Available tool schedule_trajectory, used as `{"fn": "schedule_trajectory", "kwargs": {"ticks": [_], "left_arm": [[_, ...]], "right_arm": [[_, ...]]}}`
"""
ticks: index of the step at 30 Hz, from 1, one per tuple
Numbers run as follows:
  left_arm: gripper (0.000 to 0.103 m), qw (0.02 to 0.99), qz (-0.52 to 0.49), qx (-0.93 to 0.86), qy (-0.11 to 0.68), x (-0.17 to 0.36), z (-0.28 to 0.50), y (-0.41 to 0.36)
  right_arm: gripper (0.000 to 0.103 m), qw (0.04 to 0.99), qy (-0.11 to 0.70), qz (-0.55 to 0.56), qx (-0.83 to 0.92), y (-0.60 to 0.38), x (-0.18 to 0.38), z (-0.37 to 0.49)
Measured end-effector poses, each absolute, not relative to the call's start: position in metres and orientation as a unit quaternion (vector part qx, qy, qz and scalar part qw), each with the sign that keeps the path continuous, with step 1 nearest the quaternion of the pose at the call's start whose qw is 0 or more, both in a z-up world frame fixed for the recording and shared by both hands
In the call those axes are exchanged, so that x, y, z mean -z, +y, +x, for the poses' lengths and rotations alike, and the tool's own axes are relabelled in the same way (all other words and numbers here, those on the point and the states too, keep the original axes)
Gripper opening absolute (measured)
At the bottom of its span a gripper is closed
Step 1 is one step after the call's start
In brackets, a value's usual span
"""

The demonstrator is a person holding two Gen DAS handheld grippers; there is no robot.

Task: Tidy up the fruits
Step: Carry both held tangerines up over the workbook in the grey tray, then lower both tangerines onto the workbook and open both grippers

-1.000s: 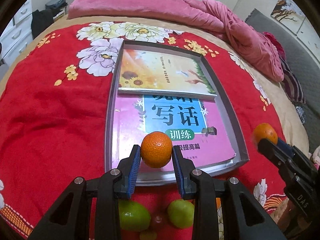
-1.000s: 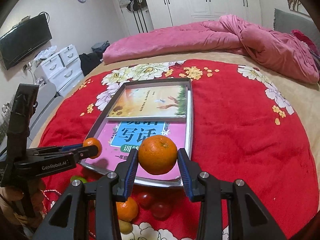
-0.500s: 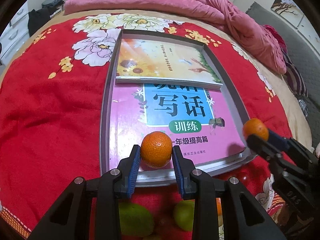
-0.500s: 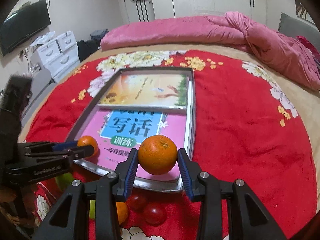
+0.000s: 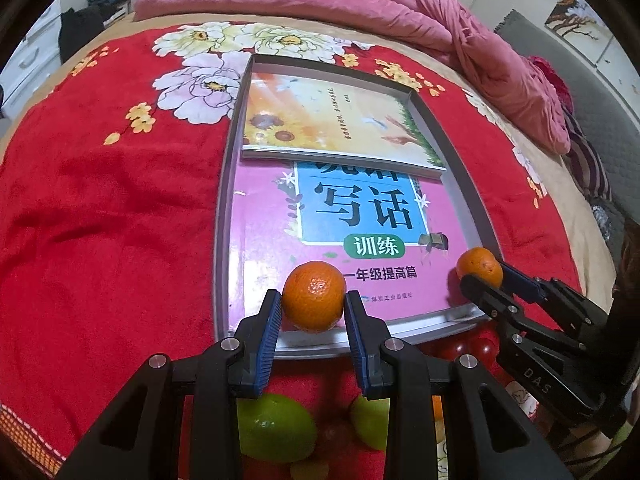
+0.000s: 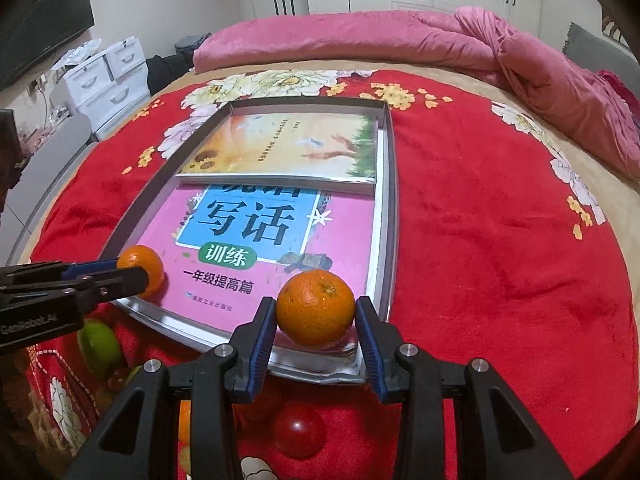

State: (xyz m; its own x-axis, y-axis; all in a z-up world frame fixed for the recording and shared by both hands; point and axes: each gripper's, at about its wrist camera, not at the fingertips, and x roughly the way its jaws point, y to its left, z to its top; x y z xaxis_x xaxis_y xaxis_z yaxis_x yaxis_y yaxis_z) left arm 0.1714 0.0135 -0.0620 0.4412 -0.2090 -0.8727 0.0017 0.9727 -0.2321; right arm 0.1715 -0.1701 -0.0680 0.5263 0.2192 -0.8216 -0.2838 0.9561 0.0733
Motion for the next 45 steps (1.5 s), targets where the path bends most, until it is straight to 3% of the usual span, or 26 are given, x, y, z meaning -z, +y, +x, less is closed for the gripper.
{"fn": "schedule_trajectory", "kwargs": {"ticks": [26, 34, 45], "left_arm": [[0.033, 0.845, -0.102, 0.054, 0.522, 0.059, 0.167, 0.022], [0.033, 0.842, -0.108, 0.055, 0.525, 0.059, 0.165, 0.024], [0.033, 0.844, -0.116, 0.057, 0.521, 0.057, 0.163, 0.029]], "right_arm": [[0.041, 0.864, 0.48, -0.018, -0.151, -0.165, 0.069, 0.171], [0.055, 0.871, 0.468, -0.001, -0.151, -0.173, 0.059, 0.166], [0.062, 0.883, 0.448, 0.028, -0.14, -0.194, 0.043, 0.159]]}}
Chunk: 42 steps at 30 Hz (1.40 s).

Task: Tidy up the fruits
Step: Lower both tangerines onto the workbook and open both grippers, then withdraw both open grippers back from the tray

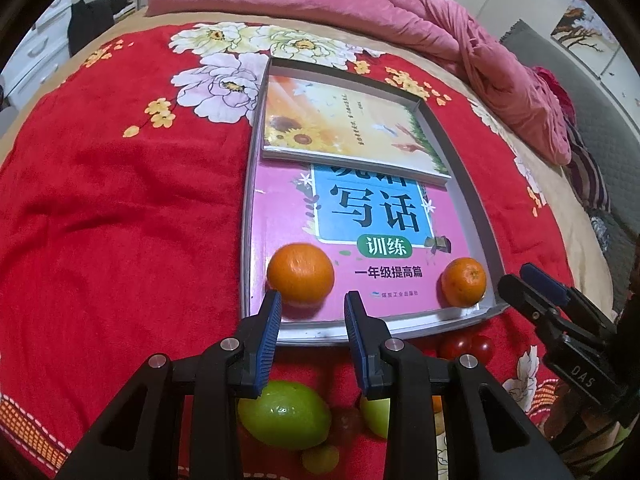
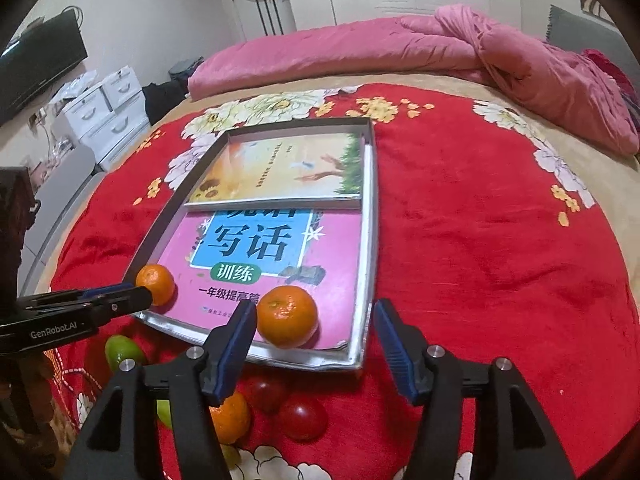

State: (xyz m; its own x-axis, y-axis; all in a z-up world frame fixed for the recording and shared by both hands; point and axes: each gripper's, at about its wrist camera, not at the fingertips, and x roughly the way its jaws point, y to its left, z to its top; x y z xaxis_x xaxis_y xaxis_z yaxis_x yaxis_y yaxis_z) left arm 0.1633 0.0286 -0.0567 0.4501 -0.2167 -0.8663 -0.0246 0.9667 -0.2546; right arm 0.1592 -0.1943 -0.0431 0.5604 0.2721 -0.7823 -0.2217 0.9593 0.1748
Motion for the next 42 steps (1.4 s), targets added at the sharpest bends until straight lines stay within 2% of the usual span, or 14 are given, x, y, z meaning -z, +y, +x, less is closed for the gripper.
{"fn": "schedule_trajectory", "kwargs": {"ticks": [3, 10, 13, 15, 17, 21, 23, 26, 42], "left_arm": [[0.034, 0.845, -0.118, 0.059, 0.518, 0.054, 0.162, 0.029], [0.044, 0.852, -0.112, 0.062, 0.508, 0.044, 0.157, 0.028], [0.053, 0.859, -0.105, 0.063, 0.498, 0.034, 0.153, 0.027], [0.054, 0.863, -0.103, 0.065, 0.491, 0.029, 0.151, 0.026], [0.064, 0.867, -0.099, 0.066, 0.484, 0.023, 0.149, 0.025], [0.067, 0.873, -0.094, 0.069, 0.473, 0.012, 0.143, 0.022], [0.073, 0.875, -0.092, 0.066, 0.47, 0.007, 0.141, 0.023], [0.074, 0.878, -0.087, 0.066, 0.467, 0.002, 0.138, 0.022], [0.075, 0.889, -0.089, 0.068, 0.444, -0.024, 0.124, 0.028]], "right_arm": [[0.065, 0.884, 0.445, 0.033, -0.137, -0.196, 0.041, 0.158], [0.069, 0.891, 0.432, 0.035, -0.136, -0.195, 0.031, 0.154], [0.074, 0.895, 0.422, 0.035, -0.138, -0.192, 0.025, 0.15], [0.079, 0.899, 0.416, 0.029, -0.133, -0.189, 0.022, 0.148], [0.08, 0.902, 0.41, 0.026, -0.132, -0.188, 0.02, 0.146], [0.081, 0.904, 0.406, 0.035, -0.13, -0.189, 0.017, 0.143], [0.082, 0.906, 0.399, 0.042, -0.134, -0.19, 0.013, 0.14], [0.092, 0.912, 0.386, 0.044, -0.131, -0.19, 0.006, 0.137], [0.096, 0.924, 0.353, 0.069, -0.131, -0.196, -0.024, 0.127]]}}
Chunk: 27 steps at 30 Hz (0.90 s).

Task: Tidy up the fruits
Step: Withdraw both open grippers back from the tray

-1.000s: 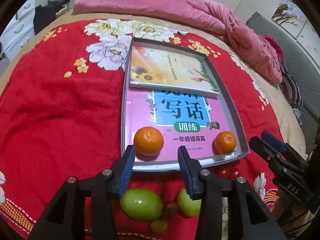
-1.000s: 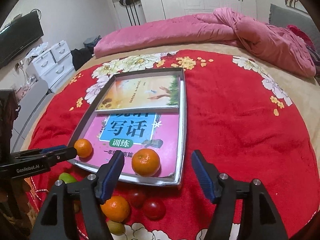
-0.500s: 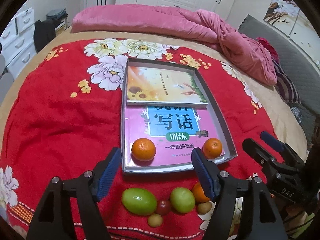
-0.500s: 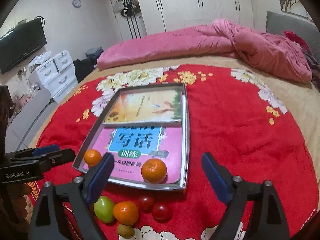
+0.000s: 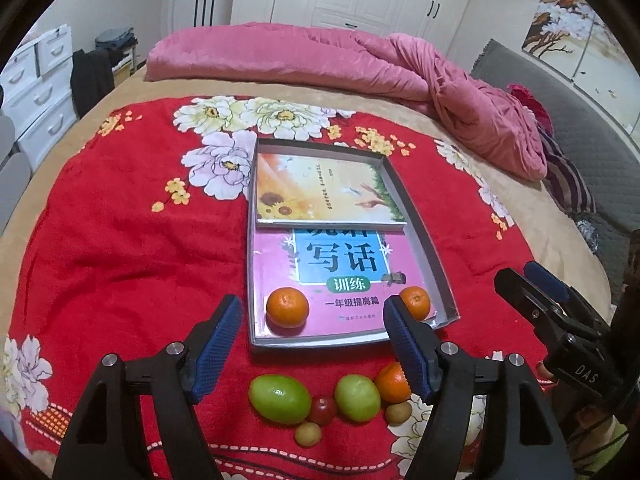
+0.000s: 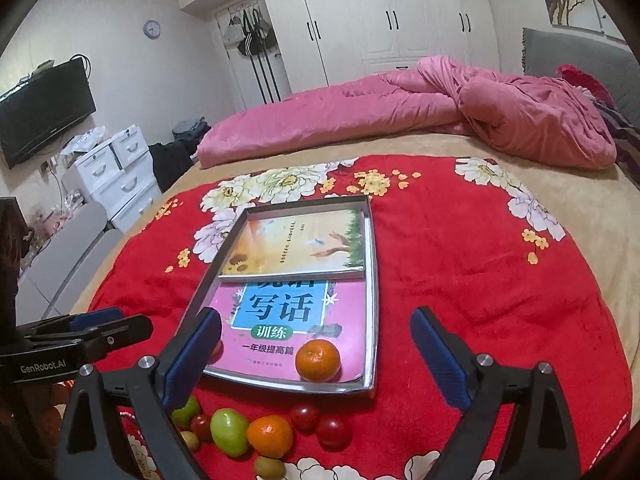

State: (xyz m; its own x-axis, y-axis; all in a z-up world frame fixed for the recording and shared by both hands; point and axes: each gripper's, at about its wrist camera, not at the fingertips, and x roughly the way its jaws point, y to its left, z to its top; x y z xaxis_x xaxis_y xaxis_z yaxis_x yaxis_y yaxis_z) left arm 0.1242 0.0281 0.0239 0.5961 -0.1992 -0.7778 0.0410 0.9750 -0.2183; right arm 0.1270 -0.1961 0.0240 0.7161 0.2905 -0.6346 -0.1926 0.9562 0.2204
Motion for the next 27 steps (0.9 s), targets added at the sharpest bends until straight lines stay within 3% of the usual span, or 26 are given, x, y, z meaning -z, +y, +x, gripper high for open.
{"fn": "schedule_trajectory", "kwargs": {"ticks": [27], "left_arm": [[0.078, 0.889, -0.082, 0.083, 0.443, -0.033, 0.105, 0.041]], "right_arm": [[0.099, 0.918, 0.353, 0.068, -0.17, -0.18, -0.03, 0.101]]}}
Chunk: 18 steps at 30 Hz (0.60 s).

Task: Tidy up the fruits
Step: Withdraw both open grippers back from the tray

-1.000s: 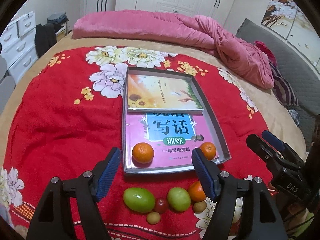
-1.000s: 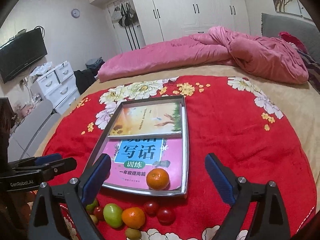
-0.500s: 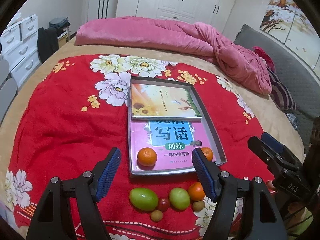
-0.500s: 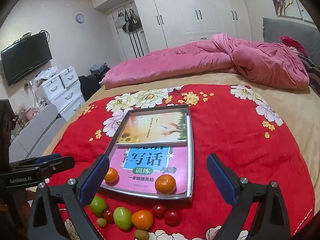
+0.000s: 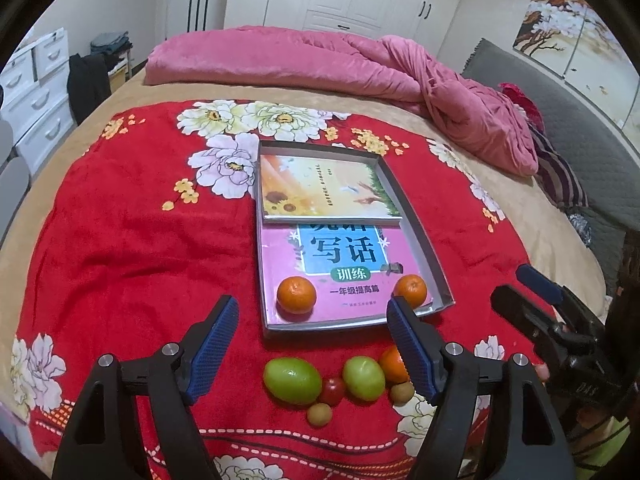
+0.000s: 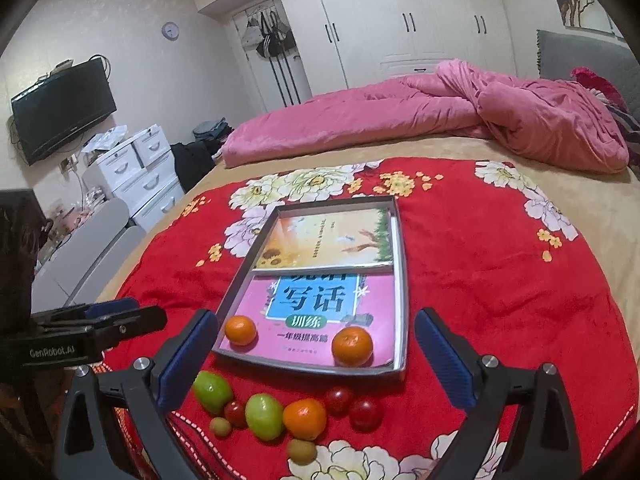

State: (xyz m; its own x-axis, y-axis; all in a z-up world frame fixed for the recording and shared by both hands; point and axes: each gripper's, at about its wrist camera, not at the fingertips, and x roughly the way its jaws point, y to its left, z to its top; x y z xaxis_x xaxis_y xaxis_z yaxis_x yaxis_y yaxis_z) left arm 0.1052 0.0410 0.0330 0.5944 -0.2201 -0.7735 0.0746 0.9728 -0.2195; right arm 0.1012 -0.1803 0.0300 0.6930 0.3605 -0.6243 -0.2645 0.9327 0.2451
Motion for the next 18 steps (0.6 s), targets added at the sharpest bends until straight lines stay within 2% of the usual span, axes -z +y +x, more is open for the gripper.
{"fn": "schedule_trajectory", "kwargs": {"ticks": [18], "left_arm": [[0.078, 0.88, -0.075, 0.086, 0.461, -0.02, 0.095, 0.046]], "right_arm": [[0.099, 0.902, 0.387, 0.032, -0.187, -0.165, -0.005, 0.08]]}}
